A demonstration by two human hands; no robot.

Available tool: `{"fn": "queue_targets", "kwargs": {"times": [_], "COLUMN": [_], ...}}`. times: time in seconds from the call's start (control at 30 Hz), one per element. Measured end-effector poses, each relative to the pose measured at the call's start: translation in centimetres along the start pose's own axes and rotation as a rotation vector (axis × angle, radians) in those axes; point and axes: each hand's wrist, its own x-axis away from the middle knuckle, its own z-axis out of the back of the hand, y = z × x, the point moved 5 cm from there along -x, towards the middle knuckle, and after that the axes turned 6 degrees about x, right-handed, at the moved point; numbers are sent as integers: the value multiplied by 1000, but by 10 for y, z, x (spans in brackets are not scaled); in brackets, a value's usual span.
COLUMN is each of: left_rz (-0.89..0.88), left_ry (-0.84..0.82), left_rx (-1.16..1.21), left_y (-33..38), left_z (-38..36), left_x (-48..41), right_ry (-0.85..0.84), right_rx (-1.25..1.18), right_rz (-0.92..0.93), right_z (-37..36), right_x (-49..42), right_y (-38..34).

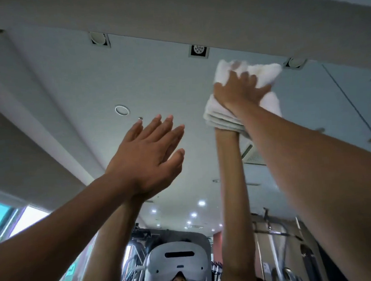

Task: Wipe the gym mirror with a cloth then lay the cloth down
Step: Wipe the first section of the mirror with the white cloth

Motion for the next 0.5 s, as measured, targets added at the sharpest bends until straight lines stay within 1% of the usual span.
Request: {"fn": "queue_targets", "kwargs": {"times": [0.07, 0.13, 0.2, 0.23, 0.27, 0.3, 0.33, 0.37, 0.43, 0.47, 0.5], "left_rz": [4, 4, -1, -4, -6, -7, -8, -9, -14, -17, -21], "left_ry": [-12, -14, -13, -15, -18, -17, -11, -5, -1, -4, -6], "left_rx": [5, 11, 14, 13, 13, 16, 20, 24, 33, 36, 37], "left_y": [0, -1, -1, -1, 0, 0, 1, 1, 0, 0, -1], "left_z": [0, 0, 0, 0, -1, -1, -2, -2, -3, -3, -3], "left_x": [0, 0, 1, 1, 1, 1, 2, 2, 3, 3, 2], "right_ry": [34, 65, 58, 36, 10, -8, -14, -12, 17, 23, 27], "right_rx": [-3, -24, -63, -80, -81, -64, -50, -44, -32, -19, -8], "right_rz": [226, 477, 715, 804, 852, 843, 772, 639, 256, 93, 7], "right_z": [0, 6, 11, 15, 16, 15, 11, 7, 1, -1, -2], "right_x": [17, 37, 59, 68, 68, 62, 47, 32, 7, 3, 4], "right_y": [-33, -42, -32, -22, -9, 5, 19, 29, 31, 22, 5]}}
